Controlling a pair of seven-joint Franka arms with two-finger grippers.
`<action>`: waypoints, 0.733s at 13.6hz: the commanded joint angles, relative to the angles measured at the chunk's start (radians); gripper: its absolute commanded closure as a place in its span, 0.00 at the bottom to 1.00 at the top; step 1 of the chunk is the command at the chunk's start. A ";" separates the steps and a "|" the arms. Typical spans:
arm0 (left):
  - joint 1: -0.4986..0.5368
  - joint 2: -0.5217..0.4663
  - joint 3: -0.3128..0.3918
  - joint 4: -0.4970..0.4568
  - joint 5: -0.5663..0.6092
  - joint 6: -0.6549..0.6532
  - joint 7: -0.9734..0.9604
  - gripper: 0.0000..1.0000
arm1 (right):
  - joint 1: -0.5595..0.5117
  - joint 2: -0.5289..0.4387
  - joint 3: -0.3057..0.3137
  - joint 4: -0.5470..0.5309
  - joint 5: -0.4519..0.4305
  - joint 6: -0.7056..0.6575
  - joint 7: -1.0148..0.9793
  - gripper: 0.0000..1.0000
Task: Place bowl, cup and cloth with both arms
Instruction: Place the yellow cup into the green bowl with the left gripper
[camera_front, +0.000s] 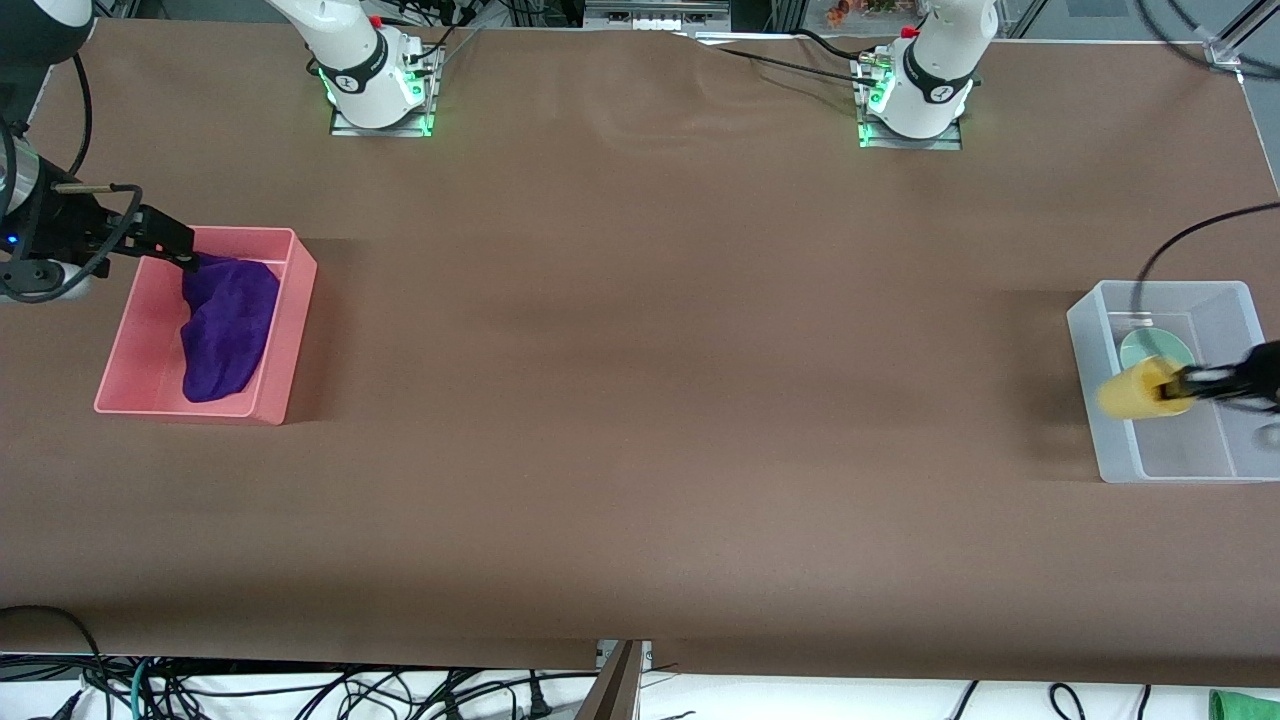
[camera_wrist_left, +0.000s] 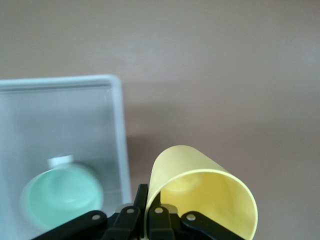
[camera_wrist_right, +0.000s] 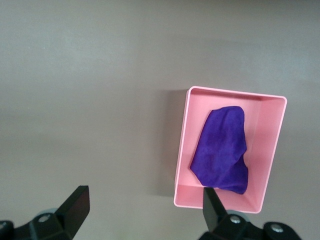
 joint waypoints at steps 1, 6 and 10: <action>0.094 0.024 -0.012 0.001 0.080 -0.001 0.161 1.00 | -0.003 -0.013 0.007 0.013 0.010 -0.050 0.025 0.00; 0.149 0.145 -0.012 -0.036 0.130 0.086 0.204 1.00 | -0.003 -0.002 0.004 0.013 0.012 -0.047 0.055 0.00; 0.148 0.193 -0.010 -0.034 0.130 0.189 0.218 1.00 | 0.000 0.005 0.004 0.014 0.010 -0.037 0.055 0.00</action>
